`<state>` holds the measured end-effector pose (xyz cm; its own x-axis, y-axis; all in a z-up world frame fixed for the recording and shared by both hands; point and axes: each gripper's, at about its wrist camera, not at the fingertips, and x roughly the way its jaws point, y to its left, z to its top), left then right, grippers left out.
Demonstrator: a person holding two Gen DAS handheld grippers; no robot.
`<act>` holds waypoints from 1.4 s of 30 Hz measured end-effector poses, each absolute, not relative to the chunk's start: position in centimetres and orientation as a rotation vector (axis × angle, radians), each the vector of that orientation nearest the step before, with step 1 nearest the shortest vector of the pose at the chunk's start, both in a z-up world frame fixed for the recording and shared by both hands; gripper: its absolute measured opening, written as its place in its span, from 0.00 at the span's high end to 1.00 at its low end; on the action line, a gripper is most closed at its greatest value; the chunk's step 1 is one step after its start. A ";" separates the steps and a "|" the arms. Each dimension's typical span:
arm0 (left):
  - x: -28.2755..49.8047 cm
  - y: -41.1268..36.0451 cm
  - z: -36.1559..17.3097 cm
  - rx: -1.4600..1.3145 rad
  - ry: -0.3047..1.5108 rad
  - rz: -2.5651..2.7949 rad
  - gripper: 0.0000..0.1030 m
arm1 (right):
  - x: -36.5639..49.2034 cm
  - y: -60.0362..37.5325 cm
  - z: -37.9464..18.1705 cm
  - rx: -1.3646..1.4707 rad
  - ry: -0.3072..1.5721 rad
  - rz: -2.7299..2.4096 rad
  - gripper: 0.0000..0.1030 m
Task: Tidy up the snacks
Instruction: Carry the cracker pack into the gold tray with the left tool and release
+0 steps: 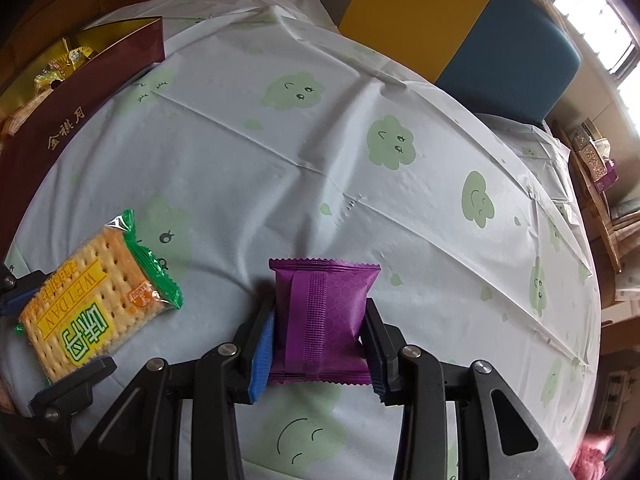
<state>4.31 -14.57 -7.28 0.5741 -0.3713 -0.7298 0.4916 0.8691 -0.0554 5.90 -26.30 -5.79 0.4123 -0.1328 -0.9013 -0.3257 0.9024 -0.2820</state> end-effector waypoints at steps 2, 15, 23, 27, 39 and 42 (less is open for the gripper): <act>4.1 -14.6 -7.1 0.164 0.811 -0.509 0.54 | 5.9 -26.4 -5.8 -0.452 1.152 0.128 0.61; 3.5 -14.0 -4.4 0.137 0.778 -0.513 0.54 | 6.3 -26.6 -5.8 -0.437 1.156 0.127 0.61; 3.5 -13.3 -2.4 0.108 0.750 -0.506 0.54 | 6.0 -26.4 -5.7 -0.452 1.146 0.131 0.61; 3.4 -12.3 -0.9 0.073 0.728 -0.498 0.54 | 5.9 -26.3 -5.6 -0.464 1.140 0.130 0.61; 4.9 -6.8 3.2 -0.032 0.681 -0.395 0.54 | 5.7 -26.2 -5.5 -0.466 1.136 0.131 0.61; 5.6 -5.0 3.6 -0.052 0.681 -0.347 0.54 | 5.8 -26.3 -5.5 -0.469 1.135 0.131 0.61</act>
